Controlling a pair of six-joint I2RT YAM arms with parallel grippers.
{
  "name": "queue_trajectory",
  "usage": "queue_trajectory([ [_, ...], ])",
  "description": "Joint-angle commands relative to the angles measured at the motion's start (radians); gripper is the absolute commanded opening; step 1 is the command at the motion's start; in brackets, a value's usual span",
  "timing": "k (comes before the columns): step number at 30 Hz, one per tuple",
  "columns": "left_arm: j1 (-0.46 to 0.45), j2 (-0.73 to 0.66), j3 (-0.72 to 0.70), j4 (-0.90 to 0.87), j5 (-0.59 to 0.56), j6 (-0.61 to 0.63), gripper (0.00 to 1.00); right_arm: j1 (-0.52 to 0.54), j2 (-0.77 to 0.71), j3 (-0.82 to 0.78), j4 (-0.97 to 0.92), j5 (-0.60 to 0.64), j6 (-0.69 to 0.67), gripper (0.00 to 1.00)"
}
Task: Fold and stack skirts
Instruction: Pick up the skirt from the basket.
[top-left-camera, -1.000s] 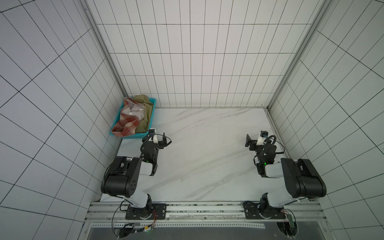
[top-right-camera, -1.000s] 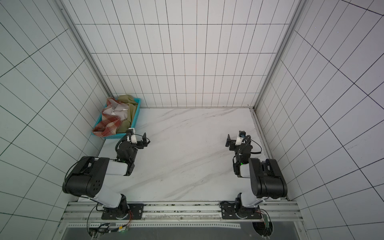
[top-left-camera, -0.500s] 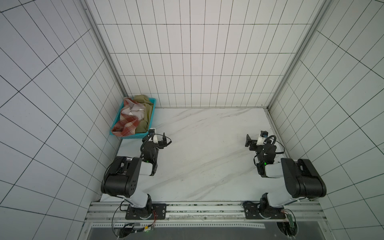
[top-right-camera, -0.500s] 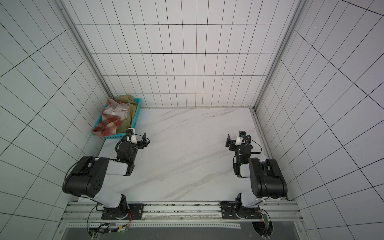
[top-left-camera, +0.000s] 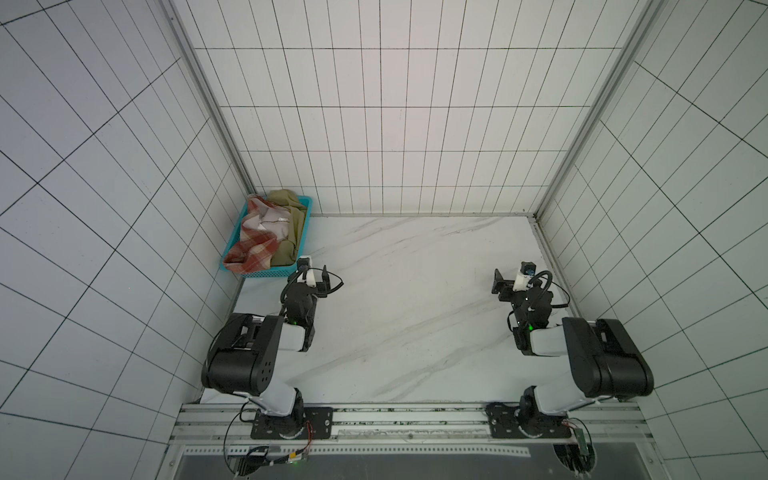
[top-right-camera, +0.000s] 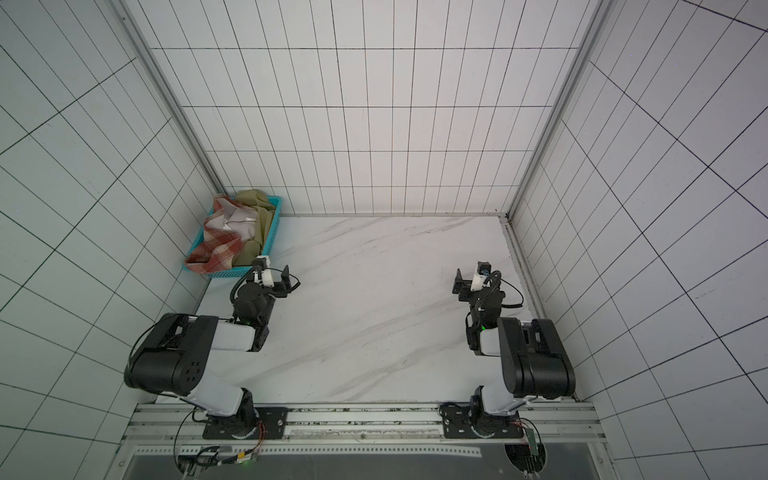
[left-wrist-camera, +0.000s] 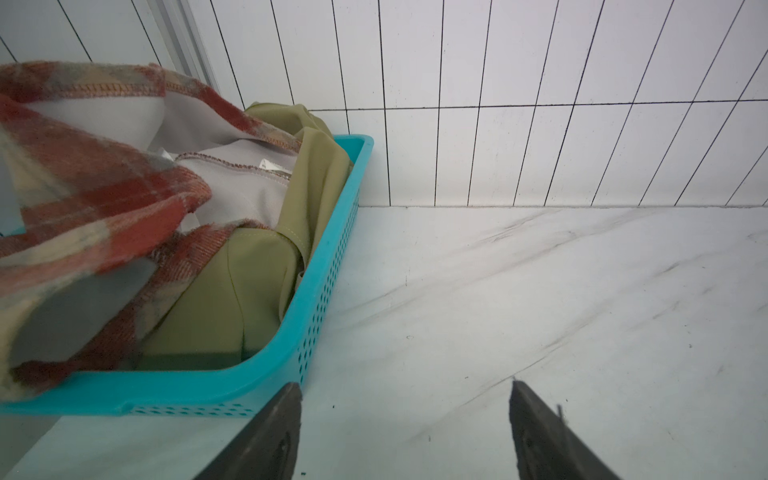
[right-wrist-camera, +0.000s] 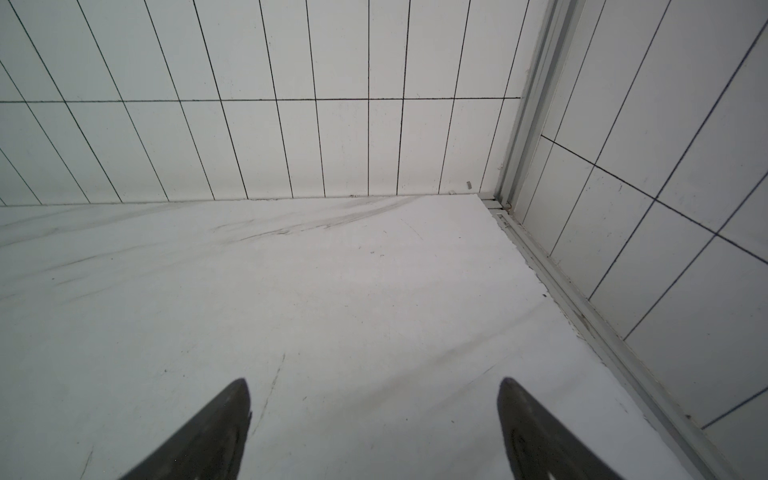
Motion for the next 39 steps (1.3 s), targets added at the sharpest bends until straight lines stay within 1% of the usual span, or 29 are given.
queue_trajectory([
  [1, 0.000, -0.151, 0.031, -0.163, -0.017, -0.003, 0.74, 0.066, -0.092, 0.068, -0.186, 0.073, -0.046, 0.87],
  [2, 0.000, -0.211, 0.055, -0.255, -0.036, -0.024, 0.73, 0.099, -0.108, 0.121, -0.277, 0.073, -0.046, 0.87],
  [3, -0.001, -0.264, 0.081, -0.342, -0.078, -0.095, 0.72, 0.130, -0.121, 0.160, -0.326, 0.073, -0.046, 0.87],
  [4, 0.003, -0.299, 0.104, -0.396, -0.090, -0.142, 0.72, 0.147, -0.133, 0.180, -0.340, 0.188, -0.049, 0.81],
  [5, 0.004, -0.325, 0.125, -0.433, -0.081, -0.165, 0.72, 0.156, -0.153, 0.200, -0.374, 0.178, -0.013, 0.80],
  [6, 0.004, -0.339, 0.148, -0.449, -0.060, -0.174, 0.72, 0.159, -0.173, 0.222, -0.418, 0.132, 0.014, 0.80],
  [9, 0.021, -0.343, 0.296, -0.653, -0.077, -0.233, 0.73, 0.169, -0.205, 0.280, -0.520, 0.017, 0.097, 0.80],
  [10, 0.042, -0.330, 0.334, -0.711, -0.060, -0.261, 0.73, 0.171, -0.210, 0.292, -0.539, -0.019, 0.126, 0.80],
  [12, 0.135, -0.279, 0.433, -0.801, 0.070, -0.357, 0.72, 0.178, -0.211, 0.300, -0.534, -0.083, 0.178, 0.80],
  [14, 0.223, -0.225, 0.509, -0.861, 0.156, -0.466, 0.69, 0.182, -0.193, 0.315, -0.515, -0.128, 0.223, 0.80],
  [16, 0.308, -0.170, 0.573, -0.903, 0.228, -0.525, 0.69, 0.184, -0.160, 0.361, -0.543, -0.168, 0.254, 0.80],
  [19, 0.388, -0.103, 0.662, -0.973, 0.288, -0.534, 0.70, 0.183, -0.093, 0.420, -0.553, -0.228, 0.273, 0.80],
  [23, 0.432, -0.030, 0.719, -1.017, 0.280, -0.470, 0.74, 0.183, -0.025, 0.479, -0.566, -0.283, 0.289, 0.80],
  [25, 0.450, 0.012, 0.732, -1.025, 0.301, -0.460, 0.75, 0.183, 0.002, 0.503, -0.580, -0.316, 0.294, 0.80],
  [28, 0.461, 0.067, 0.756, -1.024, 0.325, -0.451, 0.76, 0.183, 0.019, 0.510, -0.573, -0.347, 0.298, 0.80],
  [32, 0.461, 0.145, 0.825, -1.073, 0.331, -0.426, 0.76, 0.183, 0.032, 0.522, -0.564, -0.355, 0.296, 0.80],
  [35, 0.461, 0.192, 0.871, -1.110, 0.330, -0.410, 0.73, 0.183, 0.044, 0.537, -0.566, -0.356, 0.295, 0.80],
  [39, 0.457, 0.230, 0.906, -1.144, 0.314, -0.387, 0.73, 0.183, 0.055, 0.544, -0.568, -0.367, 0.303, 0.80],
])
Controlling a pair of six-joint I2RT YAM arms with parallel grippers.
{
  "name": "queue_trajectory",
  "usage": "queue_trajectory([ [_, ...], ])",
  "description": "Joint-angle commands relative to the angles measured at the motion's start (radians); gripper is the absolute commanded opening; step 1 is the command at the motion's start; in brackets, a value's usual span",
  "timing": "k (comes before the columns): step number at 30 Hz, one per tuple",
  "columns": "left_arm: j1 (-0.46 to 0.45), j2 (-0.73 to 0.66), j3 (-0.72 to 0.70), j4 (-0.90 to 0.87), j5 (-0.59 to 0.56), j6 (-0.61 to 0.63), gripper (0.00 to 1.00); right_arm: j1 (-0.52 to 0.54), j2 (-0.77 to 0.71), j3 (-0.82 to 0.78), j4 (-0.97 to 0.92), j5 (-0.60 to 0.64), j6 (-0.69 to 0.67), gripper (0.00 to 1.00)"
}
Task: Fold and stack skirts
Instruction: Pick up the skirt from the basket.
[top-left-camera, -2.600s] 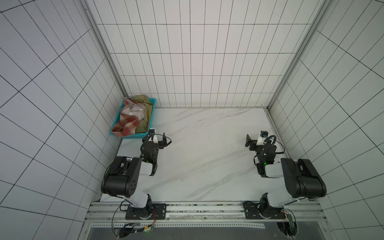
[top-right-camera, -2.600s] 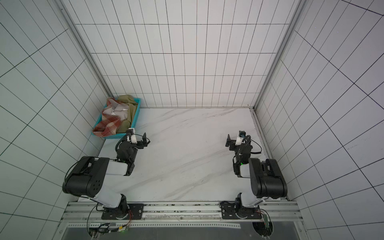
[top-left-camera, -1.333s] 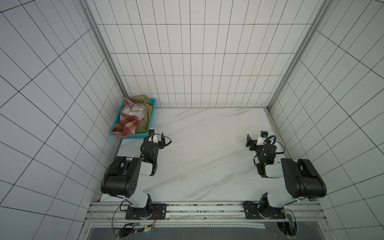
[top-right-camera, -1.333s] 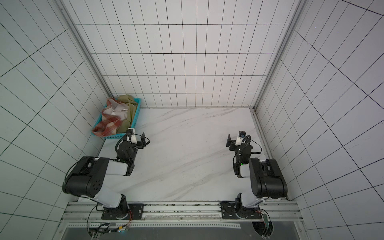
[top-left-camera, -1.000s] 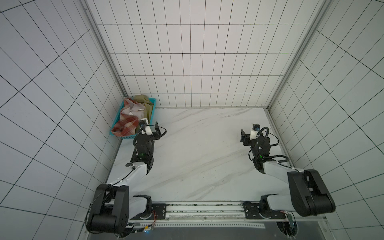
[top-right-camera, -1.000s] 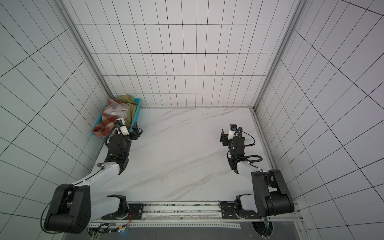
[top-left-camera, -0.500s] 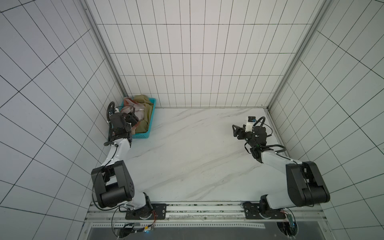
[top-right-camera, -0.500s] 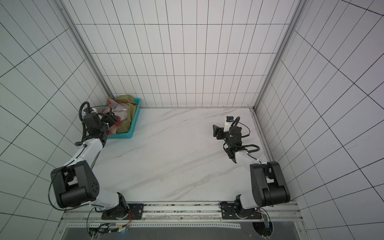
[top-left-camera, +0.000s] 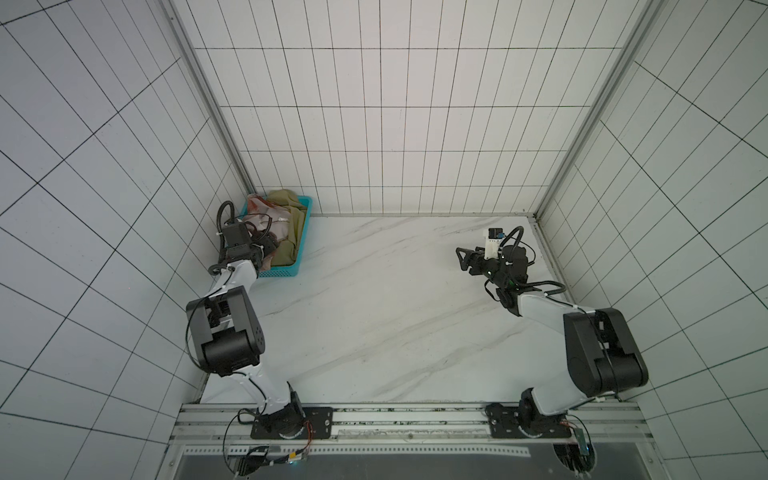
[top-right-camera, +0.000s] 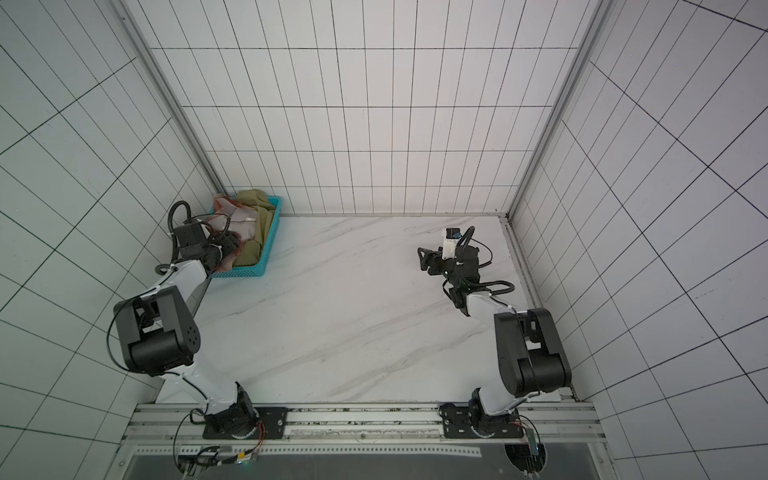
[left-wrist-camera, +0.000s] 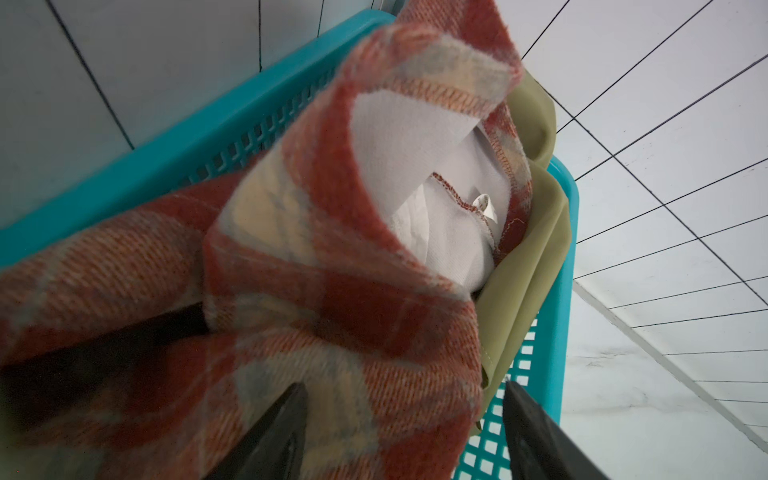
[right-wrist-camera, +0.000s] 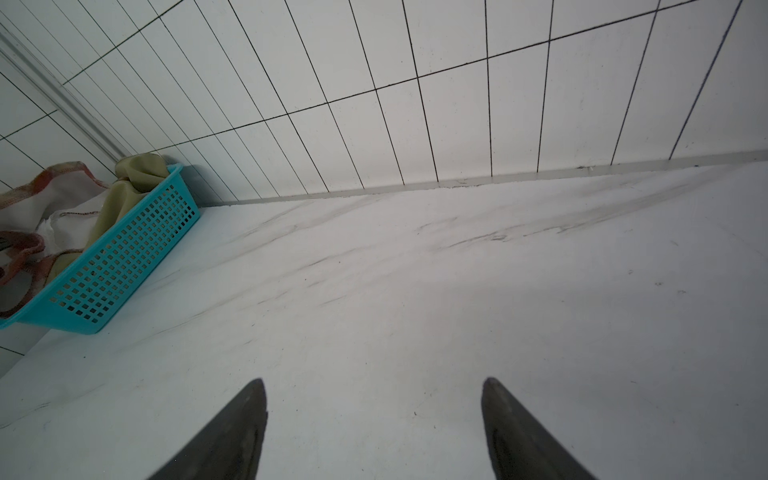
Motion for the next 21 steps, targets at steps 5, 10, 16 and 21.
queue_trajectory([
  [5, -0.023, 0.054, 0.050, -0.055, -0.031, 0.062, 0.73, 0.008, 0.018, 0.092, -0.006, -0.026, 0.020, 0.80],
  [10, -0.113, 0.060, 0.087, -0.101, -0.197, 0.155, 0.78, 0.007, 0.029, 0.108, -0.017, -0.032, 0.002, 0.81],
  [16, -0.200, 0.082, 0.117, -0.119, -0.442, 0.214, 0.79, 0.006, 0.039, 0.121, -0.049, -0.015, -0.026, 0.81],
  [21, -0.200, 0.107, 0.156, -0.153, -0.596, 0.202, 0.77, 0.007, 0.046, 0.122, -0.048, -0.020, -0.033, 0.81],
])
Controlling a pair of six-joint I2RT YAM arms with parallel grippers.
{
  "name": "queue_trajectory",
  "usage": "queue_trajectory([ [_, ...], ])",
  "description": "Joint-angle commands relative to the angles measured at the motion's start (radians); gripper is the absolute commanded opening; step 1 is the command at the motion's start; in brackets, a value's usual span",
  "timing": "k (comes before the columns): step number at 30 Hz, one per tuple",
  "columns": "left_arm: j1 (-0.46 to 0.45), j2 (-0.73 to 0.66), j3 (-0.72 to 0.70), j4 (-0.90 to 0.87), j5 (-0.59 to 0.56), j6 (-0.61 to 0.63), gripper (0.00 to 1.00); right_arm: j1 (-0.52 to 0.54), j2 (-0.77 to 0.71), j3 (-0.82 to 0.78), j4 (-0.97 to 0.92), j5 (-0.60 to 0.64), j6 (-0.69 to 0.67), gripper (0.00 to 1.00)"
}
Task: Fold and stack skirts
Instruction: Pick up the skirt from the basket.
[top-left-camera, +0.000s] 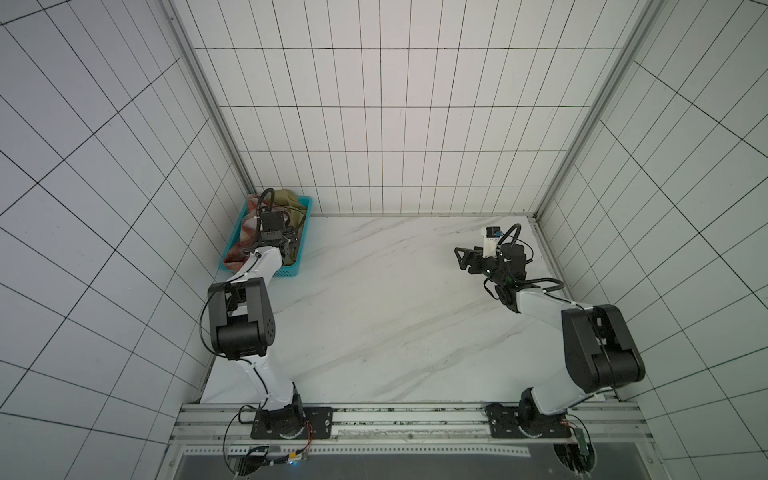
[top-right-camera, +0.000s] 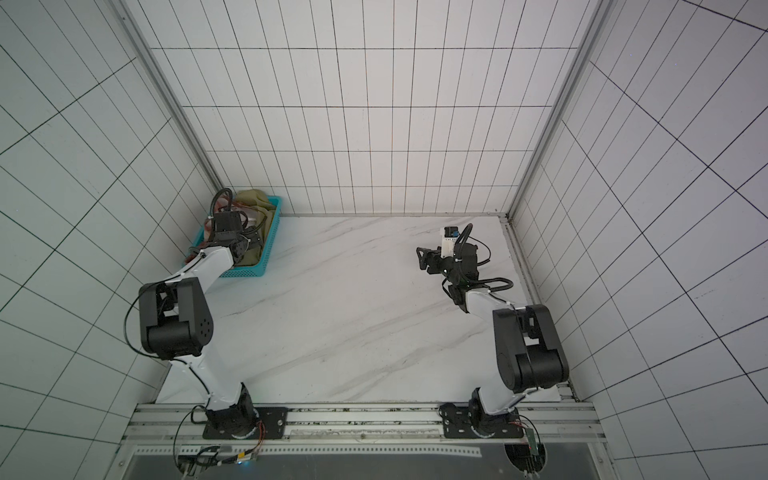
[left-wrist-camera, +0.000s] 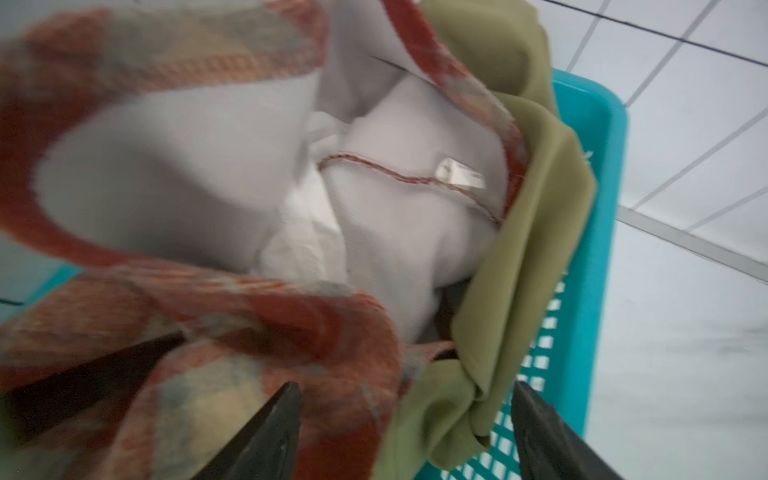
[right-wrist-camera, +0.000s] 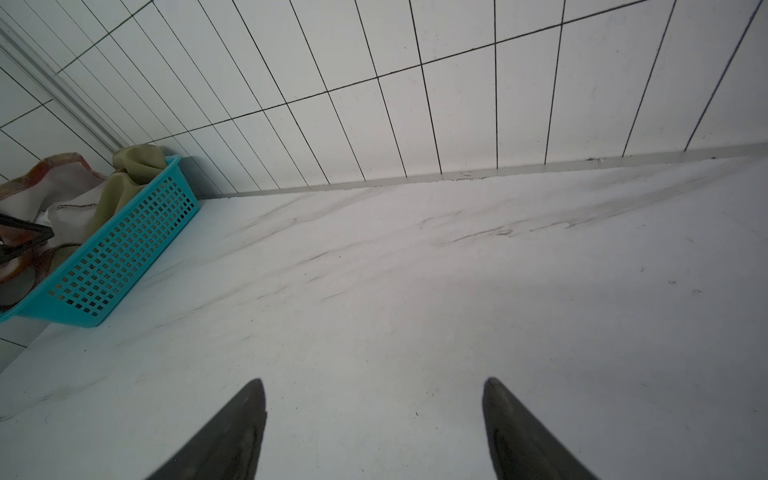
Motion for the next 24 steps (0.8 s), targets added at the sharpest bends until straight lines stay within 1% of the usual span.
queue_trajectory([
  [1, 0.014, 0.028, 0.034, -0.032, -0.169, 0.012, 0.76, 0.005, 0.026, 0.092, -0.014, -0.003, -0.022, 0.81],
  [3, 0.013, 0.039, 0.042, -0.032, -0.168, 0.016, 0.75, 0.003, 0.033, 0.096, -0.019, 0.006, -0.025, 0.81],
  [6, 0.013, 0.062, 0.052, -0.031, -0.171, 0.015, 0.69, 0.000, 0.046, 0.104, -0.021, 0.001, -0.025, 0.81],
  [8, 0.012, 0.075, 0.056, -0.035, -0.180, 0.011, 0.57, 0.000, 0.054, 0.109, -0.023, -0.002, -0.022, 0.81],
  [10, 0.011, 0.085, 0.062, -0.040, -0.187, 0.006, 0.52, -0.001, 0.062, 0.113, -0.023, -0.005, -0.021, 0.81],
  [12, 0.012, 0.093, 0.065, -0.040, -0.192, 0.006, 0.45, -0.001, 0.069, 0.117, -0.023, -0.007, -0.019, 0.81],
  [14, 0.012, 0.102, 0.074, -0.047, -0.196, 0.004, 0.32, -0.001, 0.075, 0.117, -0.024, -0.008, -0.018, 0.81],
  [16, 0.013, 0.105, 0.087, -0.065, -0.195, -0.006, 0.14, -0.001, 0.077, 0.120, -0.024, -0.010, -0.018, 0.81],
  [17, 0.013, 0.104, 0.094, -0.079, -0.193, -0.012, 0.04, -0.001, 0.076, 0.122, -0.026, -0.010, -0.018, 0.81],
  [18, 0.010, 0.098, 0.101, -0.084, -0.191, -0.016, 0.00, -0.001, 0.076, 0.123, -0.026, -0.010, -0.017, 0.81],
  [20, 0.010, 0.072, 0.093, -0.079, -0.188, -0.017, 0.00, -0.001, 0.072, 0.123, -0.028, -0.011, -0.018, 0.81],
  [24, 0.003, -0.024, 0.054, -0.046, -0.187, -0.007, 0.00, -0.001, 0.060, 0.120, -0.029, -0.013, -0.016, 0.79],
])
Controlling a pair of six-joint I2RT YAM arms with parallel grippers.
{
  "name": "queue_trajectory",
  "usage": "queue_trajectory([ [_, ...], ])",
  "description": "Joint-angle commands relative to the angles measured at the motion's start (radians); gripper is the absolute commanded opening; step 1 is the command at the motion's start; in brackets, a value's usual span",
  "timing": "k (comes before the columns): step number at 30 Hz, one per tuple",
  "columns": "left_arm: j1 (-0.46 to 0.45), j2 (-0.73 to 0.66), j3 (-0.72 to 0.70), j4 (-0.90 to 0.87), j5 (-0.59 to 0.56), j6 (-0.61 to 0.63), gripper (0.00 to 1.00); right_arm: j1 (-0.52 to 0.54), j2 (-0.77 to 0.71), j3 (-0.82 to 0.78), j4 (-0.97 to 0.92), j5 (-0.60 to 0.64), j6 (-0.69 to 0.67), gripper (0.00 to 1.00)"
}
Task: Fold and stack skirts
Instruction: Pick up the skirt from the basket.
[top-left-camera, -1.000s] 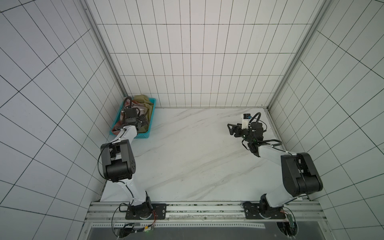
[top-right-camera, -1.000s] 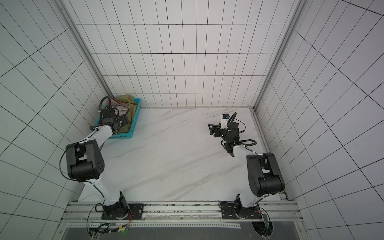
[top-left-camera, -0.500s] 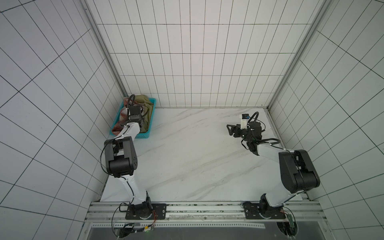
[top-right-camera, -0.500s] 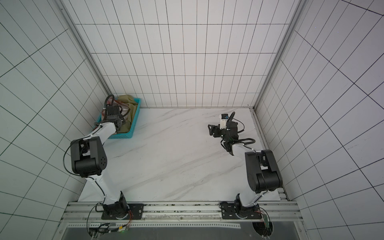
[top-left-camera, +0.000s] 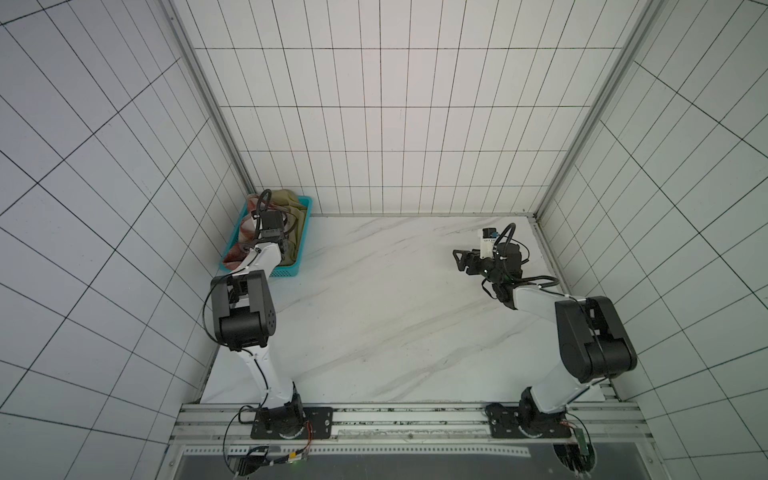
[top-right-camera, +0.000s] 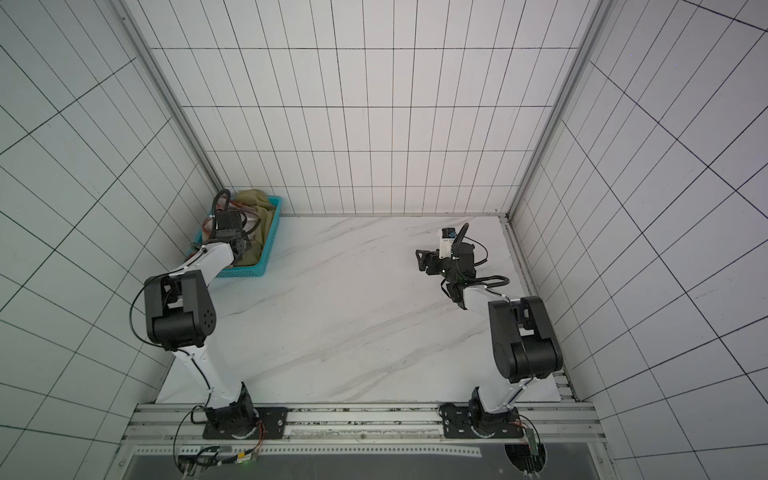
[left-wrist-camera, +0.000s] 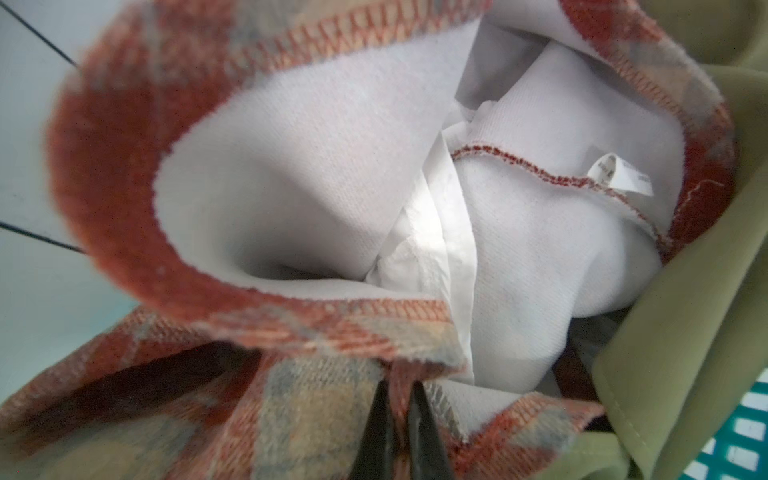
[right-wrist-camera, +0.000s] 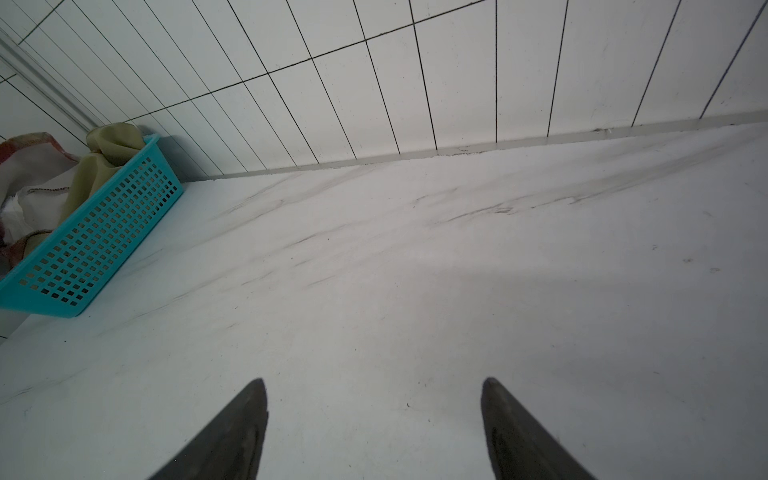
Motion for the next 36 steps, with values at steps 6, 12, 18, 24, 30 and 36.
queue_trajectory([
  [6, -0.008, -0.252, -0.026, 0.073, 0.030, 0.023, 0.00, -0.001, -0.035, 0.084, -0.010, -0.018, 0.006, 0.79],
  [12, -0.008, -0.378, 0.006, 0.080, 0.085, 0.049, 0.00, -0.001, -0.079, 0.065, -0.003, -0.020, 0.026, 0.77],
  [18, -0.008, -0.422, 0.161, 0.013, 0.156, 0.057, 0.00, -0.002, -0.116, 0.054, 0.003, -0.024, 0.040, 0.77],
  [24, -0.009, -0.402, 0.391, -0.031, 0.243, 0.049, 0.00, -0.001, -0.137, 0.049, 0.001, -0.024, 0.047, 0.77],
  [30, -0.008, -0.387, 0.532, 0.001, 0.360, -0.004, 0.00, -0.001, -0.153, 0.033, 0.017, -0.038, 0.062, 0.77],
  [36, -0.008, -0.437, 0.521, 0.156, 0.550, -0.111, 0.00, -0.001, -0.168, 0.023, 0.021, -0.043, 0.069, 0.77],
])
